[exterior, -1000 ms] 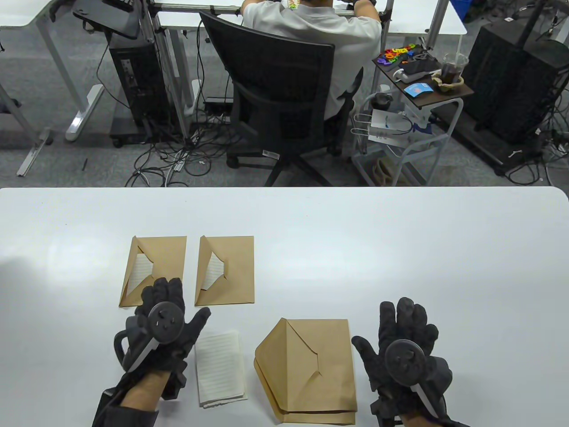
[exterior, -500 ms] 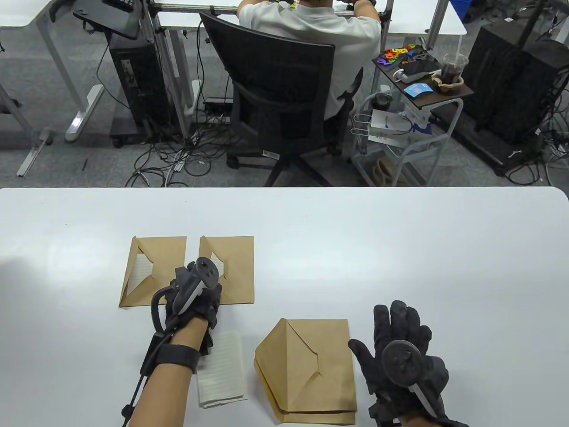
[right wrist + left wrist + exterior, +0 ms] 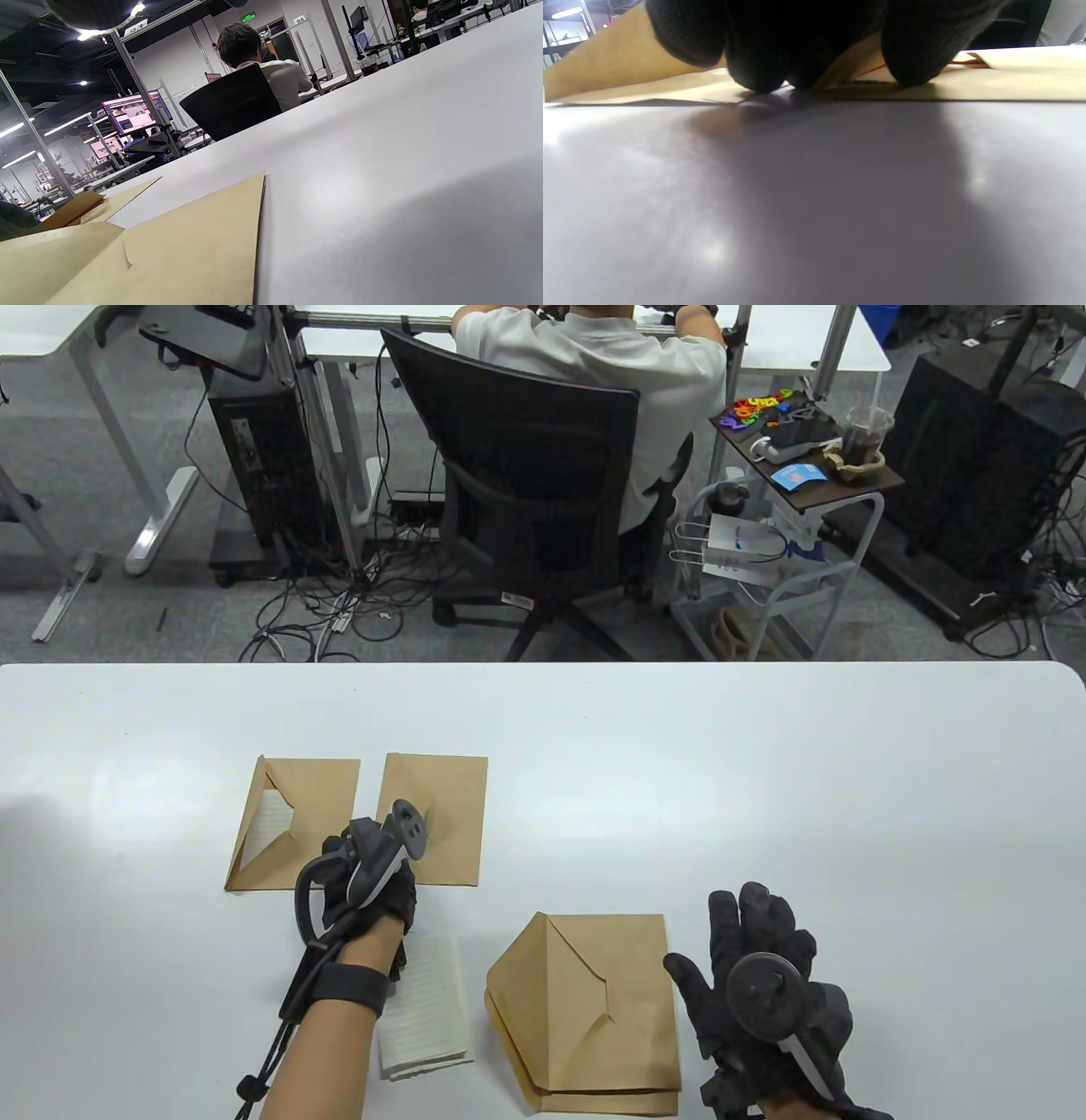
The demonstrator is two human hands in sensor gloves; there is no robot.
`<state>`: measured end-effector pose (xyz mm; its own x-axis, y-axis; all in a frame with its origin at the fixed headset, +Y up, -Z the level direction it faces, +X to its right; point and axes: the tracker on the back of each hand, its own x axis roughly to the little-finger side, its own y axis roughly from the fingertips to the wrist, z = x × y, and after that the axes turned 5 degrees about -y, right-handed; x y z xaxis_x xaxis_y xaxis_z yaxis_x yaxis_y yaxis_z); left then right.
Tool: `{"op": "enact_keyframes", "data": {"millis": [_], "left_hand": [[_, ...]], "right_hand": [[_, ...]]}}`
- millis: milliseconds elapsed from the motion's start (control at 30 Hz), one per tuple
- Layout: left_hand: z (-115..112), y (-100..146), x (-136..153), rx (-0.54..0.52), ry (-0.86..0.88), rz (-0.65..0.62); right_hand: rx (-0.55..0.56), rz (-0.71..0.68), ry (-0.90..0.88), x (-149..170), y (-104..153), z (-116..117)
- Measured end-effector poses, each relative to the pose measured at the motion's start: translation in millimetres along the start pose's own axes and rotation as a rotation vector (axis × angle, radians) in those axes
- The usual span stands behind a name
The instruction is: Pull paper from envelopes and stack
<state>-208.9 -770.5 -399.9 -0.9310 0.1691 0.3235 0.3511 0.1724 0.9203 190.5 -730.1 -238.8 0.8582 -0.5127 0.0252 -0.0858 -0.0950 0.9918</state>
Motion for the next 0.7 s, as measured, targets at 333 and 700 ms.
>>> {"op": "enact_keyframes", "data": {"millis": [333,700], "left_hand": [[11.8,5.9,11.7,-0.121,0.035,0.018],[54.4,38.1,36.8,-0.245,0.192,-0.054]], "right_hand": [[0.007,0.009,-0.013,1.0,-0.5,-2.1],[-0.007,0.005,-0.006,0.5,-0.1,-1.1]]}}
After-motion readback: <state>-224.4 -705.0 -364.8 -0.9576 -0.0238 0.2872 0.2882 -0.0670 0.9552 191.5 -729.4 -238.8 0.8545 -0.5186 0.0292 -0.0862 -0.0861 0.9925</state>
